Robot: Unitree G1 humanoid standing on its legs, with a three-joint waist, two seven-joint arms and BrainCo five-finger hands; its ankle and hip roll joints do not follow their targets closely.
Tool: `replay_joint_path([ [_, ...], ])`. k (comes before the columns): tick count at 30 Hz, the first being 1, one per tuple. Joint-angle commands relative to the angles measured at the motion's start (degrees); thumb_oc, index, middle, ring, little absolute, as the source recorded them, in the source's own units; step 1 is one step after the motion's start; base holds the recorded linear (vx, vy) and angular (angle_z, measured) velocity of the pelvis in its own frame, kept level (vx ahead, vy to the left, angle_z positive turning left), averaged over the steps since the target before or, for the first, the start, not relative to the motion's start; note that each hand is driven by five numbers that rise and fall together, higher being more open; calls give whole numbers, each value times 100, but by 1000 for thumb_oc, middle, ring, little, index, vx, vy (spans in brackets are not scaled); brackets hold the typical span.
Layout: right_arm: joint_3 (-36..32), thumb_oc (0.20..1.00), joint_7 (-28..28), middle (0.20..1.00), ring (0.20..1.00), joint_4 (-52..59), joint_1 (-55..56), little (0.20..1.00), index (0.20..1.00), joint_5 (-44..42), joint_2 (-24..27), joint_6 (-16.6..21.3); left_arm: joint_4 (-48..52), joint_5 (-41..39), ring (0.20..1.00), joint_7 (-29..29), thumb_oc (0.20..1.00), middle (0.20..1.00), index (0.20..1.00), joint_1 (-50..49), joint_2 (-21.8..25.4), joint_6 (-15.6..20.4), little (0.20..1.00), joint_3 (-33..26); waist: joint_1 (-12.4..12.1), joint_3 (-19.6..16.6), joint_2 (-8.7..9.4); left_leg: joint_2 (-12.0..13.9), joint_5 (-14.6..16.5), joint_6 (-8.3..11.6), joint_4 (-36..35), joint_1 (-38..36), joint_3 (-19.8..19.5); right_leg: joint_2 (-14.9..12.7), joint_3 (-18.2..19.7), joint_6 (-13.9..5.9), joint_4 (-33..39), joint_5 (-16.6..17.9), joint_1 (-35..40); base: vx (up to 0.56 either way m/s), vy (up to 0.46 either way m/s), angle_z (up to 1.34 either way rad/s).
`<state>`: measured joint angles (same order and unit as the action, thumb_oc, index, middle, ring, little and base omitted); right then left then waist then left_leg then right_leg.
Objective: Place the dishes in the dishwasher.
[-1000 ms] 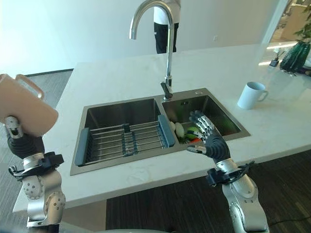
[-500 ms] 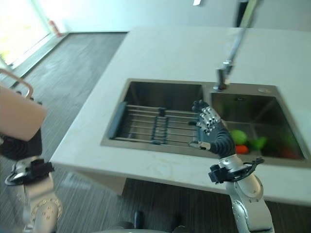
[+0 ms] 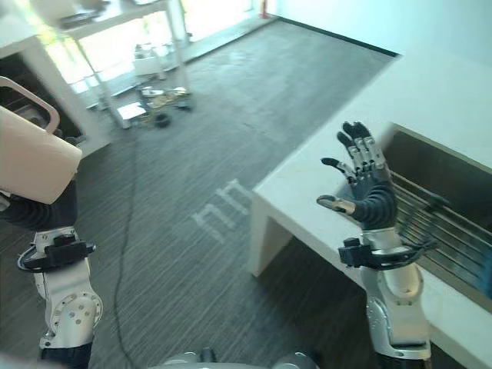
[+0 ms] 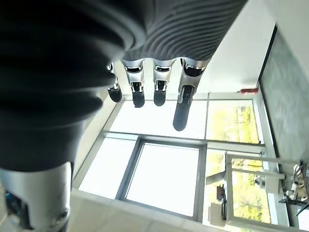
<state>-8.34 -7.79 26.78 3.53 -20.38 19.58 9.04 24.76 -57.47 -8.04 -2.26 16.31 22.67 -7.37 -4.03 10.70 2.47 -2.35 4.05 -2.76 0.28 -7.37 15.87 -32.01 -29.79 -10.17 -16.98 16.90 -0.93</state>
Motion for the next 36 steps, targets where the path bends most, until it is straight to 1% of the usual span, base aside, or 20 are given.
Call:
replay_joint_path([
  [1,-33,1000,18,1000,1000,49,-87,1000,1000,189,122,128,464,250,200,13,200,200,200,136,198,-186,200,-205,178,-166,-79,384,477,515,-528,-459,-563,823,200,-360,1217,-318,-177,-37,372,60],
  [2,-47,1000,29,1000,1000,45,-30,1000,1000,153,114,166,445,275,200,2,200,200,200,175,220,-245,200,-182,241,-186,-63,357,479,454,-528,-410,-731,934,512,-347,1146,-420,-269,-24,334,141],
  [3,-120,1000,-6,1000,1000,23,63,1000,1000,70,126,245,394,316,200,-67,200,200,200,217,245,-289,200,-152,339,-223,-37,316,431,384,-528,-304,-949,1185,907,-288,1020,-677,-350,67,289,179],
  [5,-477,1000,4,1000,1000,185,465,1000,1000,-183,326,214,297,275,200,-330,200,200,200,146,193,-435,200,66,534,-298,43,184,194,182,-528,-15,-1644,2414,2057,-22,383,-1838,-182,204,295,213],
  [6,-533,1000,73,1000,1000,208,635,1000,1000,-265,365,280,291,255,200,-407,200,200,200,77,157,-426,200,165,578,-262,99,116,112,128,-527,17,-1843,2787,2480,129,391,-2039,-120,183,120,260],
  [7,-547,1000,109,1000,1000,214,745,1000,1000,-353,354,388,301,242,200,-501,200,200,200,37,157,-423,200,200,588,-242,138,33,29,121,-516,65,-1924,3025,2640,300,753,-2155,1,136,-71,257],
  [8,-440,1000,164,1000,1000,181,777,1000,1000,-408,340,530,276,253,200,-589,200,200,200,27,173,-393,200,277,613,-203,142,-40,14,105,-507,42,-2021,3098,2770,345,913,-2075,82,87,-138,214],
  [10,-211,1000,322,1000,1000,117,650,1000,1000,-389,357,655,273,321,200,-659,200,200,200,-19,255,-209,200,376,540,-210,49,-44,1,105,-511,10,-2116,3178,2722,416,1045,-2212,236,95,-219,78],
  [13,174,1000,488,1000,1000,93,338,1000,1000,-214,361,601,279,294,200,-504,200,200,200,-55,346,-8,200,408,417,-336,-61,-43,0,173,-509,-44,-2145,3181,2600,465,1416,-2180,491,115,-193,48],
  [21,353,1000,244,1000,1000,115,245,1000,1000,-415,367,299,345,505,200,-195,200,200,200,-315,314,-1,200,175,305,-473,-175,23,34,370,-320,-44,-1980,3194,2500,560,2104,-1998,858,89,-157,13],
  [23,339,1000,155,1000,1000,158,280,1000,1000,-443,360,257,371,512,200,-191,200,200,200,-386,290,-24,200,102,286,-448,-156,0,110,431,64,122,-1920,3153,2482,590,2108,-1990,864,22,-112,-2],
  [25,290,1000,143,1000,1000,180,303,1000,1000,-459,382,271,357,484,200,-250,200,200,200,-403,279,-84,200,47,281,-343,-98,-46,261,527,930,505,-1670,3050,2397,615,2126,-1993,912,16,-97,6],
  [28,130,1000,162,1000,1000,159,319,1000,1000,-384,465,261,359,282,200,-394,200,200,200,-425,224,-178,200,23,312,-99,-31,80,-50,700,2581,1527,-1252,2898,2146,736,2040,-1998,887,-33,-46,49],
  [29,102,1000,136,1000,1000,145,328,1000,1000,-366,475,254,358,269,200,-386,200,200,200,-423,201,-220,200,35,330,-55,-32,136,-70,714,2723,1653,-1140,2882,2070,755,2012,-2003,878,17,1,55],
  [30,94,1000,137,1000,1000,135,325,1000,1000,-352,479,255,351,287,200,-383,200,200,200,-413,176,-255,200,51,351,-28,-38,239,-90,728,2661,1677,-1018,2885,2014,760,2008,-2017,888,72,31,65],
  [32,63,1000,157,1000,1000,148,310,1000,1000,-365,478,200,319,271,200,-419,200,200,200,-429,162,-297,200,81,386,-1,-90,528,-248,801,1979,1550,-740,2934,1931,728,2023,-2094,960,238,189,47],
  [33,-12,1000,29,1000,1000,158,416,1000,1000,-430,472,211,291,160,200,-507,200,200,200,-560,189,-209,200,71,389,-8,-267,789,-683,880,296,1266,-510,3053,1937,655,2088,-2242,1130,370,315,18],
  [34,-26,1000,-11,1000,1000,158,450,1000,1000,-414,471,228,277,149,200,-517,200,200,200,-569,186,-190,200,74,386,-9,-302,820,-811,905,49,1246,-497,3086,1947,651,2105,-2273,1174,424,339,3],
  [35,-62,1000,-76,1000,1000,166,526,1000,1000,-396,490,270,240,135,200,-532,200,200,200,-575,173,-142,200,102,375,6,-363,889,-1124,958,-416,1205,-501,3161,2003,663,2142,-2345,1296,307,242,-1],
  [36,-104,1000,-121,1000,1000,177,564,1000,1000,-398,554,315,199,133,200,-555,200,200,200,-582,166,-83,200,138,363,27,-403,980,-1312,1009,-504,1312,-613,3253,2117,711,2147,-2457,1424,333,273,-11],
])
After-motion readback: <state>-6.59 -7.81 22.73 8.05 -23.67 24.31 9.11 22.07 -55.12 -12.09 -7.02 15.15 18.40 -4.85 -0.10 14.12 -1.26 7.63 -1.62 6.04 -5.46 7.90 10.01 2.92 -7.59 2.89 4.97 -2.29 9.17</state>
